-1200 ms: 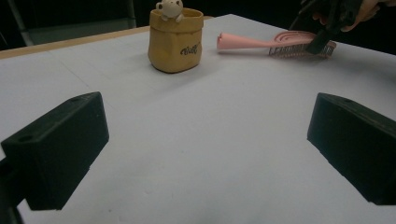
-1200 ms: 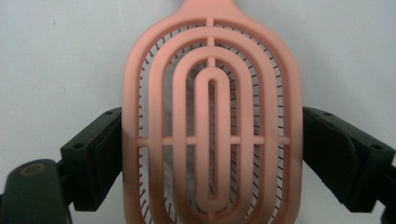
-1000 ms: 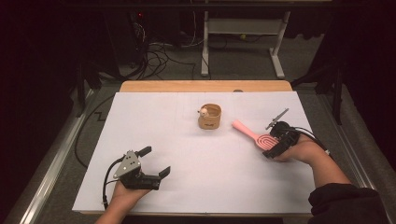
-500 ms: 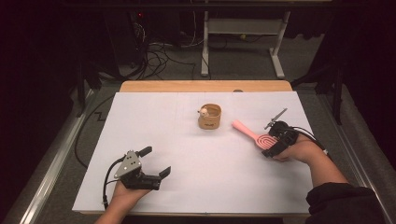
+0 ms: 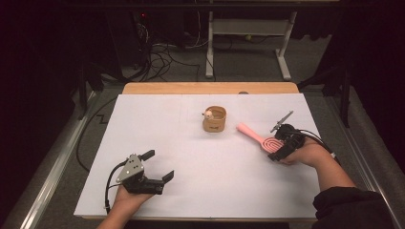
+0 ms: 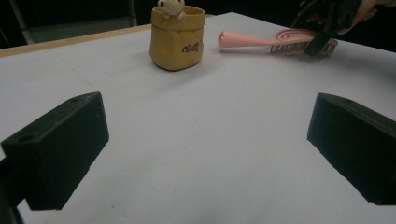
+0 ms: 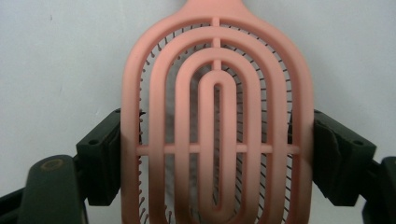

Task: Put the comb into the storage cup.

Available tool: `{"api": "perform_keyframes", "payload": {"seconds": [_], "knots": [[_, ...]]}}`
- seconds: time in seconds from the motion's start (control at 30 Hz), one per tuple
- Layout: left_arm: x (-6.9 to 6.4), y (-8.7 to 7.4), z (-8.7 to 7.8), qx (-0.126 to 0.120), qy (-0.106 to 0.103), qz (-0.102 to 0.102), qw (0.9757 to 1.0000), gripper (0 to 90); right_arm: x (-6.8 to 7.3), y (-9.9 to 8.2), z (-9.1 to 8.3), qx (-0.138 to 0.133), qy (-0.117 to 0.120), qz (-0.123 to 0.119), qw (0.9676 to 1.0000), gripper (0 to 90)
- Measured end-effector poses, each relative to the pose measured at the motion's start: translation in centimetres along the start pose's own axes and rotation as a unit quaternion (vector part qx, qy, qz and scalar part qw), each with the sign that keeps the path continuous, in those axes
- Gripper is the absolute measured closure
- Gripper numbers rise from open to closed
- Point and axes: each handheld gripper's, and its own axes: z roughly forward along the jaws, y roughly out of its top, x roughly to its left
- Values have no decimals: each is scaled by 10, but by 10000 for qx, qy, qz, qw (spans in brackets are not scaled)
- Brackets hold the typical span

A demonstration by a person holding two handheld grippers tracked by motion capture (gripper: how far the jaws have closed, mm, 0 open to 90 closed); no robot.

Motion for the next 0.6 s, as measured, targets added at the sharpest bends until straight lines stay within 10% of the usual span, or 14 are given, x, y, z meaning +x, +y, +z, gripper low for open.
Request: {"api": "perform_keyframes", "payload": {"seconds": [0.6], "knots": [[0, -1, 1, 31, 21, 8, 10000, 0, 1, 1, -1, 188, 48, 38, 9998, 207]]}}
